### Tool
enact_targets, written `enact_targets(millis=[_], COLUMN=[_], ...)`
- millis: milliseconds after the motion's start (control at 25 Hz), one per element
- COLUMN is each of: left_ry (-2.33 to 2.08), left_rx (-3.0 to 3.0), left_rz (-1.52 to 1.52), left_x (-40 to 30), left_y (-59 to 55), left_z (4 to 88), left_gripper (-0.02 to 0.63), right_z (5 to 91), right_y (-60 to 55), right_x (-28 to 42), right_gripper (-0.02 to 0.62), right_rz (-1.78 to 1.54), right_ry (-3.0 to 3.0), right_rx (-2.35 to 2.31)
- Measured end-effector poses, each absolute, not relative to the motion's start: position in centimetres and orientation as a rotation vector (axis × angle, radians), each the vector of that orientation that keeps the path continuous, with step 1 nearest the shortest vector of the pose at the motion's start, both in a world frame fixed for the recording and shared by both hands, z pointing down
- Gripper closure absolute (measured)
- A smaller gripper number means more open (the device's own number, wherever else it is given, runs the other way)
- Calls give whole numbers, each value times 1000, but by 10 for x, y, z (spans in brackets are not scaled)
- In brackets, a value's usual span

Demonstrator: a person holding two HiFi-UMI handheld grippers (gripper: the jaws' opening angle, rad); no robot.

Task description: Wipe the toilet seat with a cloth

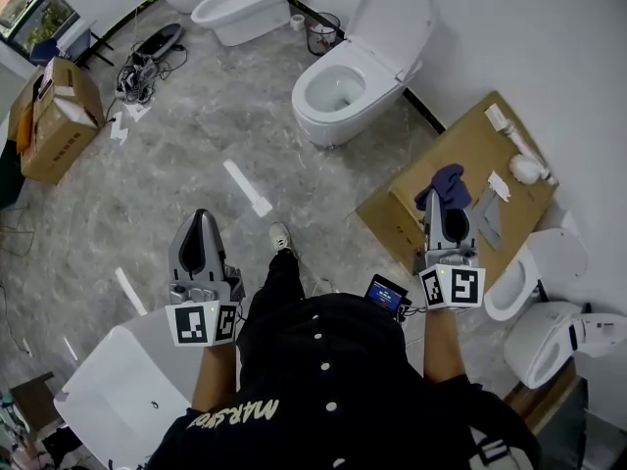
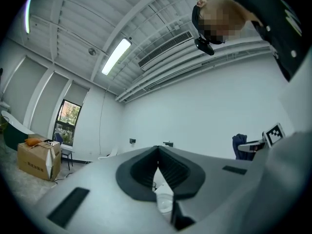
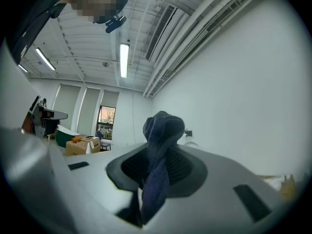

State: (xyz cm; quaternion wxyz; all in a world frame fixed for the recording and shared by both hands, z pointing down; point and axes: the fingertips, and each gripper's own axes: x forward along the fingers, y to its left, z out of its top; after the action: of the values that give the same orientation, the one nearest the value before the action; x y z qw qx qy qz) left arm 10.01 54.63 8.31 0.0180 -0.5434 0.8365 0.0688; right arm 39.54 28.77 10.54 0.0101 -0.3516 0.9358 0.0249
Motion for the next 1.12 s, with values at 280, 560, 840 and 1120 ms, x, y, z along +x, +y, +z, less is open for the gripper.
enact_targets(millis=[280, 560, 840, 1120], left_ry=[2545, 2541, 2523, 2505], left_rx=[-1764, -1773, -1799, -1864], left_rz=[233, 232, 241, 260], left_x=[45, -24, -87, -140], left_y=[487, 457, 432, 414], left_z=[77, 74, 77, 84], left_gripper=[595, 595, 595, 595], right_z=[102, 95, 100, 100], right_y=[243, 215, 192, 182], right_x=[345, 282, 225, 179], right_gripper=[508, 508, 508, 508], right_rz=[62, 68, 57, 79], right_ry=[2905, 2894, 2883, 2902], right_rx=[-1163, -1170, -1227, -1247])
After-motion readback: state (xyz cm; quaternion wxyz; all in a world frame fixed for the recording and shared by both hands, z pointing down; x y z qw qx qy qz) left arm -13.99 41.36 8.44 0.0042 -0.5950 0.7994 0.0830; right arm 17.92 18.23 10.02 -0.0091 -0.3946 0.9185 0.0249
